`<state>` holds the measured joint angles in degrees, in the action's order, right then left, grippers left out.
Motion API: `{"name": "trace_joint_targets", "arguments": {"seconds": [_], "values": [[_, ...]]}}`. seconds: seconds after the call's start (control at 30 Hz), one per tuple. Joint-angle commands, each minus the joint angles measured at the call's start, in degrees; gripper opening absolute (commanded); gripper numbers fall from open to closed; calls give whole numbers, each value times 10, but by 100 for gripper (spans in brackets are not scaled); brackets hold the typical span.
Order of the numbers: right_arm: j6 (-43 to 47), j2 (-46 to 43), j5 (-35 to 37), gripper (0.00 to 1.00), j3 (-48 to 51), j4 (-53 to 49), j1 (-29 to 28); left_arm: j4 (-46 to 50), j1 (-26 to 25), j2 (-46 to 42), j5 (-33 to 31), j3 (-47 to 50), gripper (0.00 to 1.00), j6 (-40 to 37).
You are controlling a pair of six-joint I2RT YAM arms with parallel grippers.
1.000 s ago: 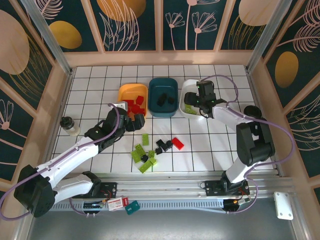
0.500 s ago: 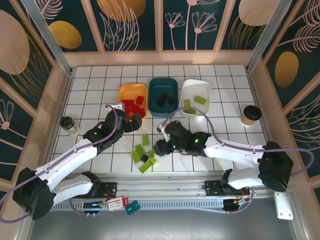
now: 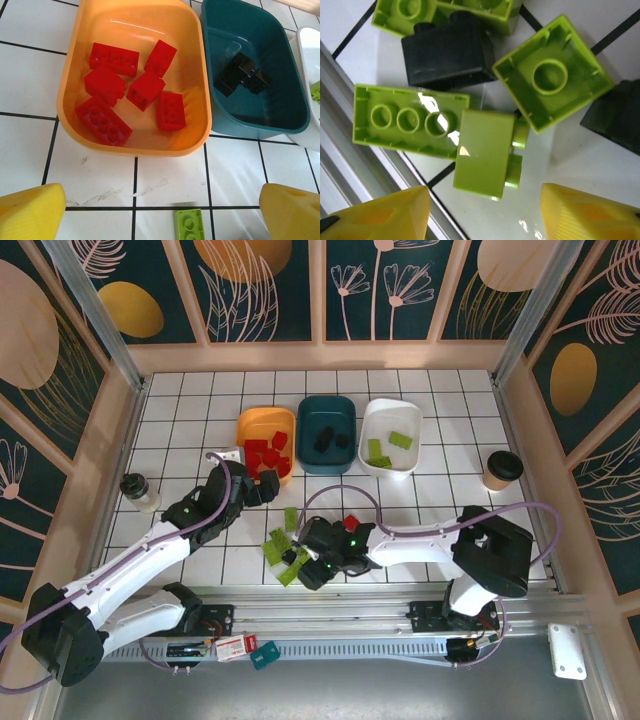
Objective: Sort the legos into containers by color
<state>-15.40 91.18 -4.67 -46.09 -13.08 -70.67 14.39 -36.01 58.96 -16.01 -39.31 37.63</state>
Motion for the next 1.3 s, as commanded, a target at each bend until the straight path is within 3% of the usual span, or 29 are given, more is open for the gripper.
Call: {"name": "trace_joint_targets", "arguments": {"seconds": [0.0,0.1,0.37,0.6,0.7,0.9,1.07,1.27], "values": [[11,13,-10,58,-18,33,12,15,-1,-8,-15,7,99,2],[21,32,-7,53,-31,36,15,16,-1,-8,-17,7,99,0],[29,11,-24,21,-15,42,38,16,0,-2,-18,5,99,-2],[21,-87,-40,10,24,28,81,7,-1,10,-17,5,99,-4],[22,-148,-36,10,33,24,134,3,-1,15,-17,5,99,-4],[20,-210,-11,10,23,59,339,-5,-1,19,-10,5,99,0],[-21,-142,-12,10,-11,131,493,-11,-1,21,1,11,99,9],[-40,2,-18,11,-92,156,537,-12,-1,21,8,17,99,16]]}}
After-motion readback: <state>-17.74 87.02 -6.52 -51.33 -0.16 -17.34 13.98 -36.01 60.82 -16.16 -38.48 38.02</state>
